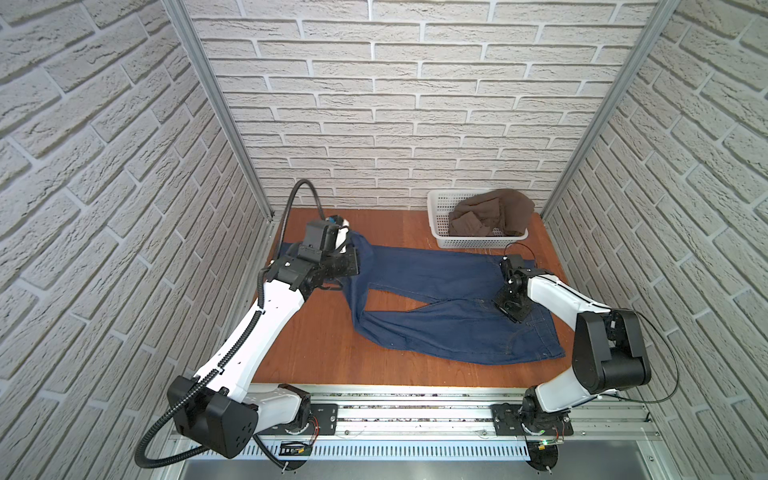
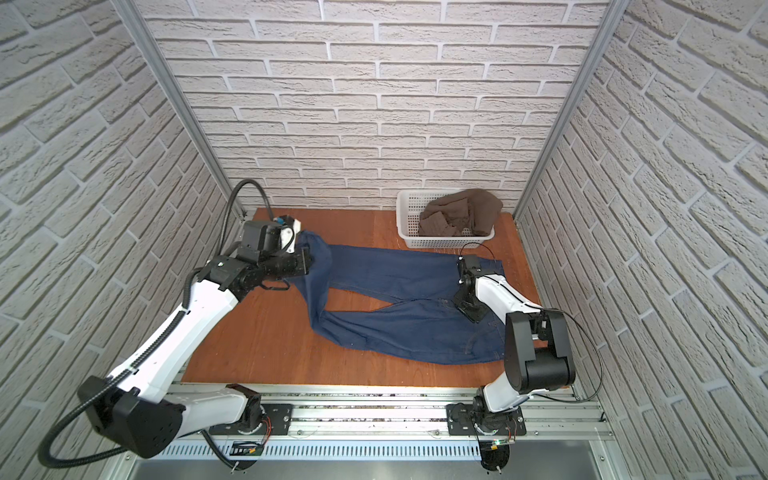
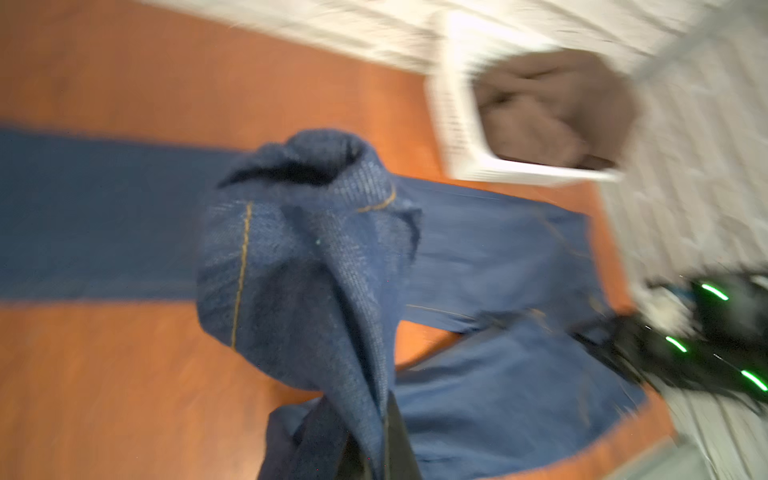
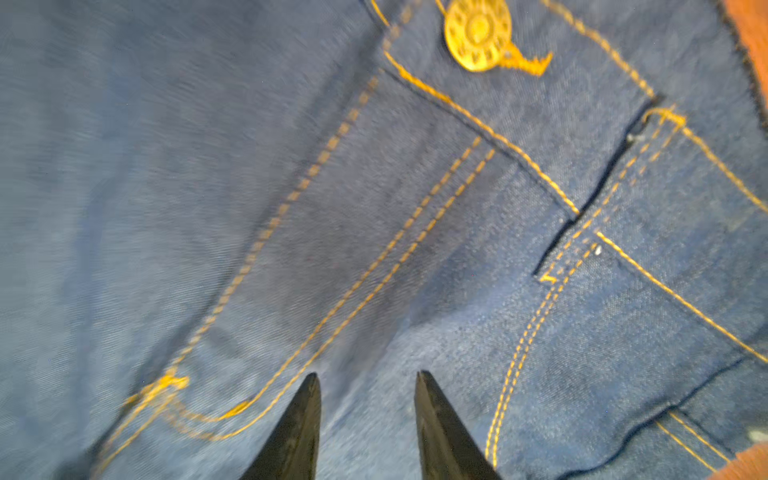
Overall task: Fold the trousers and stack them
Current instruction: 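Lift the near leg hem with the left gripper and swing it toward the far leg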
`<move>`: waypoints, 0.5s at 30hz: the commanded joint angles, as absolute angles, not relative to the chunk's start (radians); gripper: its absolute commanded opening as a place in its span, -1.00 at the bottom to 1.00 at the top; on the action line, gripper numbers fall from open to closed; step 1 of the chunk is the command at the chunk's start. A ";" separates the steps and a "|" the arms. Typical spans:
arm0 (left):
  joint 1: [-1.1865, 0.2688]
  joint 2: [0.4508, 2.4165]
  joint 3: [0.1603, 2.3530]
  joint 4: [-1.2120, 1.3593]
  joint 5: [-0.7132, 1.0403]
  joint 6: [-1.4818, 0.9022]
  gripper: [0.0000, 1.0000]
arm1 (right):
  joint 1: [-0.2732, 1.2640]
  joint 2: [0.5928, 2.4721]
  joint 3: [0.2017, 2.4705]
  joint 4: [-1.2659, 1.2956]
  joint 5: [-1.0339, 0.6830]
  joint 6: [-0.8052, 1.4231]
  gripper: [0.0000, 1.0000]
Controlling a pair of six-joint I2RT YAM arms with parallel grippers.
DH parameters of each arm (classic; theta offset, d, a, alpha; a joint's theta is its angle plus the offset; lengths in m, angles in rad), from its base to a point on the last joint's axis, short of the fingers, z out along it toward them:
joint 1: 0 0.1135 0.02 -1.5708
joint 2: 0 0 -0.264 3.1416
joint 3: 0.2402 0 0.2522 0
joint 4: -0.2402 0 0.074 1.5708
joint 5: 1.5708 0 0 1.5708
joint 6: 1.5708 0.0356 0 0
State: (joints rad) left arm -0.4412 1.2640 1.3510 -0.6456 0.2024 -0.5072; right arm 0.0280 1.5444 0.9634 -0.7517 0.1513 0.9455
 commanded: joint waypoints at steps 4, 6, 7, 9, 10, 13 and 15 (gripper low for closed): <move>-0.653 1.402 1.751 -0.600 0.342 -0.307 -1.00 | 0.026 1.450 1.001 -0.756 0.131 0.898 -0.20; -0.690 1.438 1.852 -0.603 0.380 -0.290 -1.00 | 0.026 1.425 1.006 -0.753 0.127 0.886 -0.20; -0.692 1.441 1.866 -0.586 0.404 -0.291 -1.00 | 0.025 1.414 1.006 -0.753 0.125 0.882 -0.20; -0.690 1.409 1.819 -0.549 0.398 -0.278 -1.00 | 0.024 1.396 1.005 -0.757 0.127 0.872 -0.20; -0.679 1.384 1.775 -0.532 0.383 -0.270 -1.00 | 0.024 1.385 1.004 -0.759 0.131 0.866 -0.20; -0.619 1.298 1.568 -0.469 0.384 -0.285 -1.00 | 0.024 1.373 0.990 -0.758 0.139 0.856 -0.20; -0.549 1.228 1.384 -0.415 0.402 -0.320 -1.00 | 0.024 1.374 0.981 -0.753 0.135 0.851 -0.20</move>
State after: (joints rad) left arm -0.6155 1.2800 1.5455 -0.4885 0.3813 -0.3122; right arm 0.0280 1.3895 0.9855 -0.7517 0.1299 0.8753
